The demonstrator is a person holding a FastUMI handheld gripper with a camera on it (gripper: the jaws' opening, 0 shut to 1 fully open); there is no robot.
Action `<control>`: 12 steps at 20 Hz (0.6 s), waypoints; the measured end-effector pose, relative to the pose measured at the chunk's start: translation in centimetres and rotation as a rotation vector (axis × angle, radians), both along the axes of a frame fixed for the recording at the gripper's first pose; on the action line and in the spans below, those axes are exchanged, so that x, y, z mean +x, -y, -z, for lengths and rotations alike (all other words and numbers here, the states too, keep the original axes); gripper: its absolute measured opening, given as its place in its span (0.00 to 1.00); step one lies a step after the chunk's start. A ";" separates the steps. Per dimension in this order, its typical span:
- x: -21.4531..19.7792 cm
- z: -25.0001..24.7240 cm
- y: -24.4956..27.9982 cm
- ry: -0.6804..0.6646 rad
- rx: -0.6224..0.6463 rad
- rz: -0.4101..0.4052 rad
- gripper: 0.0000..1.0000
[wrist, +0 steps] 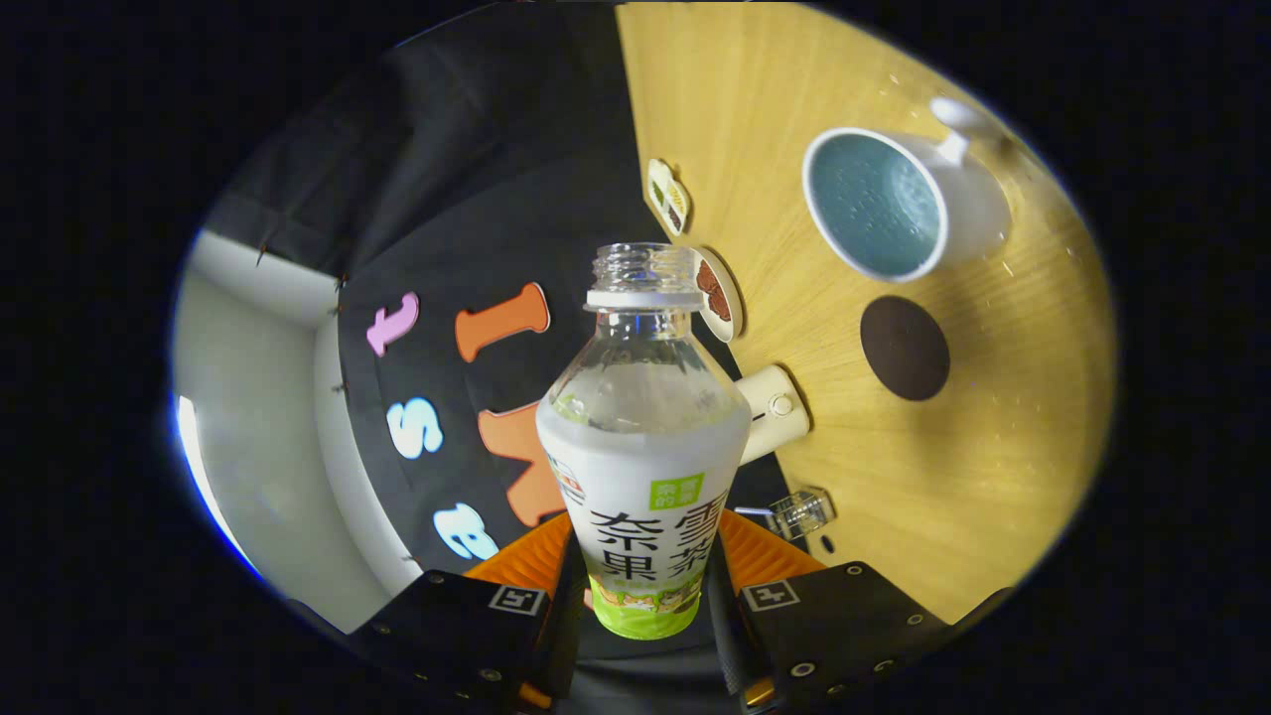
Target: Take the bottle from table, then pour the juice into the cup, finally place the bottle on the coaster
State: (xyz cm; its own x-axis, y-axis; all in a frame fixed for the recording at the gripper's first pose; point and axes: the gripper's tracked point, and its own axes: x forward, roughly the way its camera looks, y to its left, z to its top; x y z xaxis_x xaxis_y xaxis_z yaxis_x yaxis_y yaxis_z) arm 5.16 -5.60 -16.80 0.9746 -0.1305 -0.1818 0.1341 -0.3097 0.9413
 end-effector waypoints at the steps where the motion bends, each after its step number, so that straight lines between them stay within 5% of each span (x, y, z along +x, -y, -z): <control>1: -0.1 0.5 -0.3 -0.024 -0.096 -0.032 0.57; 6: -0.2 1.0 0.8 -0.141 -0.527 -0.119 0.58; 12: -1.0 -0.1 3.5 -0.291 -1.030 -0.121 0.58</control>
State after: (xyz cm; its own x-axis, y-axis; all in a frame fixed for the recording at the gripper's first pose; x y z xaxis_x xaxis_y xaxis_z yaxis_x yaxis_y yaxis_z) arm 4.17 -9.11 -16.68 0.9285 -0.2585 -0.2664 0.3712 0.6443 0.6686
